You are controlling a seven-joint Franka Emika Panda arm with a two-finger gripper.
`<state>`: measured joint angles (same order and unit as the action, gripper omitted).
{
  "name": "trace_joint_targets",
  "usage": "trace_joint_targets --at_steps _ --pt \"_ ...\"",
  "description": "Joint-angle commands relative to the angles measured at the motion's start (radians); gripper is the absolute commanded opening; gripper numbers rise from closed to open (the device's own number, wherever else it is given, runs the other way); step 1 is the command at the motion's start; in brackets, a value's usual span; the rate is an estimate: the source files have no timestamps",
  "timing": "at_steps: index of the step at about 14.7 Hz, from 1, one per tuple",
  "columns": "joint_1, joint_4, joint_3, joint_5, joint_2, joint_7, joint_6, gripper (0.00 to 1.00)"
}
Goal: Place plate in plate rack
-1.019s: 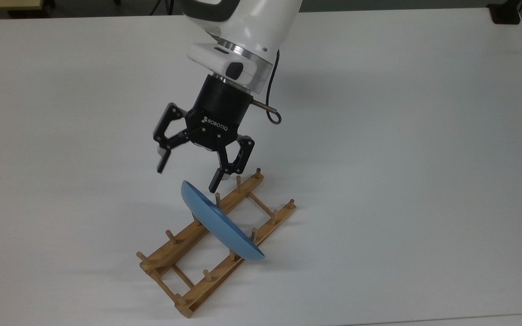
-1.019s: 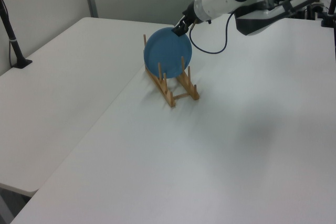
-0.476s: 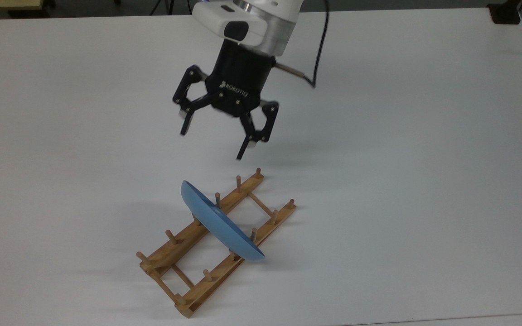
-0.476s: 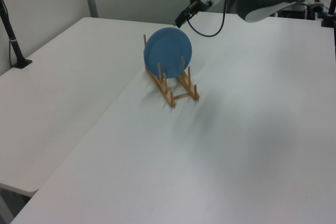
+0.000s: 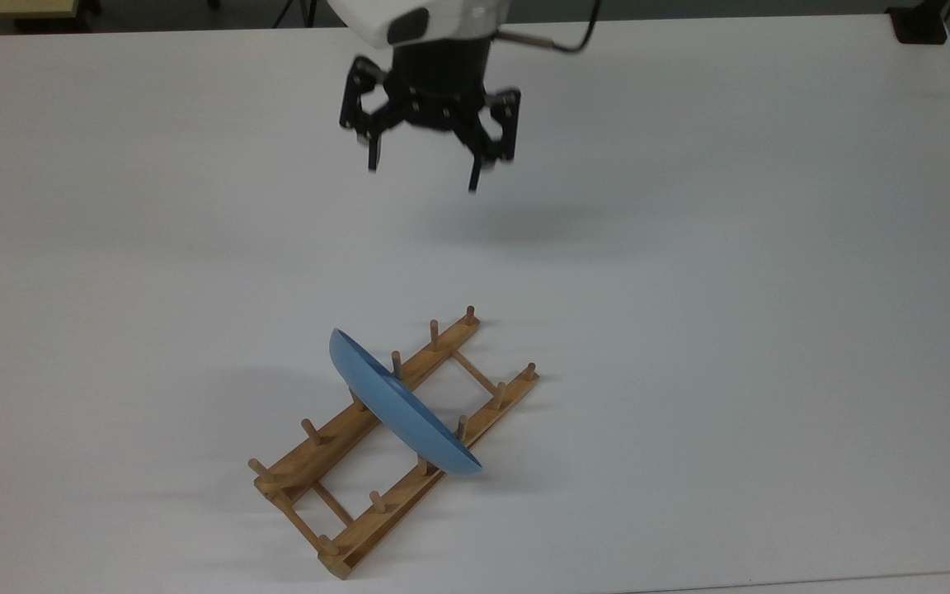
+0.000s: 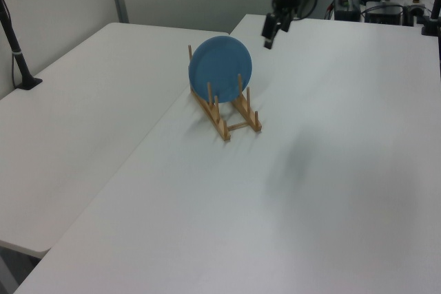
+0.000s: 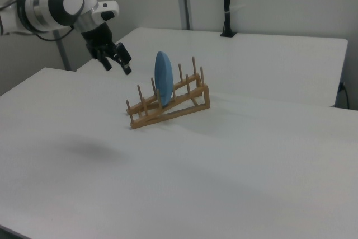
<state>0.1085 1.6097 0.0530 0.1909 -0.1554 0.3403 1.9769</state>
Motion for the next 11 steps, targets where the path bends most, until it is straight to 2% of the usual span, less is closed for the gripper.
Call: trace_joint_targets --at_steps 1,2,5,11 --pt "-0.058 0.035 -0.004 -0.149 0.105 -0.214 -0.215 1.00" --pt "-0.073 0.055 -0.001 -0.152 0.128 -0.260 -0.252 1.00" --pt "-0.114 0.088 0.002 -0.153 0.186 -0.276 -0.320 1.00" --pt "-0.141 0.046 -0.010 -0.151 0.175 -0.285 -0.362 1.00"
